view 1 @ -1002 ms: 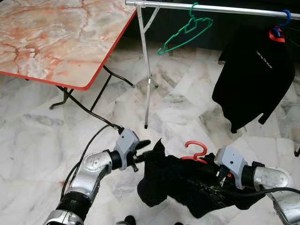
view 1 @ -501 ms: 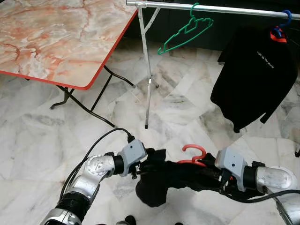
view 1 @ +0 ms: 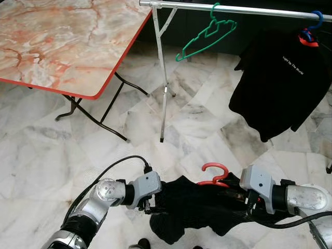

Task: Hang hanger

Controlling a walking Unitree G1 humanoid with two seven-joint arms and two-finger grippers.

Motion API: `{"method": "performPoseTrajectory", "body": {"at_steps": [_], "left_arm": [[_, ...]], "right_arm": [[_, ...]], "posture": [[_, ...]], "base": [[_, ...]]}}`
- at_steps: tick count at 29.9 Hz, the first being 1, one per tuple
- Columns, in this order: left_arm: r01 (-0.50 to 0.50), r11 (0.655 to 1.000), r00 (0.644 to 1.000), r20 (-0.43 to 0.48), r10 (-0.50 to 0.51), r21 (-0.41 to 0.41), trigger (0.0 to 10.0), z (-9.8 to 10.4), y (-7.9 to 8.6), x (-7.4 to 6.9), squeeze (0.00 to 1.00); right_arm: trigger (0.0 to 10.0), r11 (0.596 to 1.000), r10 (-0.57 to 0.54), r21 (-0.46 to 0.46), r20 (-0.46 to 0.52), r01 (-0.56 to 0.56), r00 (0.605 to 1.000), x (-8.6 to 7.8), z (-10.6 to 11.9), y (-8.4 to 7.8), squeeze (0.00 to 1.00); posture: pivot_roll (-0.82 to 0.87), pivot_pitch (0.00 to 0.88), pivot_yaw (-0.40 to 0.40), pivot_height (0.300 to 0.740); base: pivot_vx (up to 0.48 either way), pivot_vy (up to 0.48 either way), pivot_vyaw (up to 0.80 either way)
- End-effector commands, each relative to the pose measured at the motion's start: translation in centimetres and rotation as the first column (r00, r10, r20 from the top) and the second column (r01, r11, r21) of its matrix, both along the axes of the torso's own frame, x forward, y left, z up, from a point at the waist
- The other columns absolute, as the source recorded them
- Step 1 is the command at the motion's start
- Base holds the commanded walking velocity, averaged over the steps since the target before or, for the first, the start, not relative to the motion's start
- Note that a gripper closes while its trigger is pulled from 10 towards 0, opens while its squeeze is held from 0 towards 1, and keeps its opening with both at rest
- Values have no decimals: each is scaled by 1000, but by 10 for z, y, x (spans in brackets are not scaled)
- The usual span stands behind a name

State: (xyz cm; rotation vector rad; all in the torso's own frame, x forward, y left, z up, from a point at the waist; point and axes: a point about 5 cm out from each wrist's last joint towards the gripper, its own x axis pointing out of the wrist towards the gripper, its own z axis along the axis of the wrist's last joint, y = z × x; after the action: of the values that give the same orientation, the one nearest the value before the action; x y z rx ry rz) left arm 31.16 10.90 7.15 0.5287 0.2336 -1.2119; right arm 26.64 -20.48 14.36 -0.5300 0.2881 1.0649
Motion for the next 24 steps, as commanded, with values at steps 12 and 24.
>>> {"method": "performPoseTrajectory", "body": {"at_steps": [12, 24], "left_arm": [[-51, 987, 998, -43, 45, -150, 10000, 11, -3, 8, 0], [-16, 984, 998, -67, 4, -180, 0, 11, -6, 5, 0]], "right_arm": [[10000, 998, 54, 40, -10, -53, 999, -7, 4, 7, 0], [10000, 998, 48, 47, -12, -48, 999, -6, 3, 8, 0]], "posture": [[-75, 287, 53, 740], [-72, 287, 56, 740]], "base": [[0, 0, 0], [0, 0, 0]]}}
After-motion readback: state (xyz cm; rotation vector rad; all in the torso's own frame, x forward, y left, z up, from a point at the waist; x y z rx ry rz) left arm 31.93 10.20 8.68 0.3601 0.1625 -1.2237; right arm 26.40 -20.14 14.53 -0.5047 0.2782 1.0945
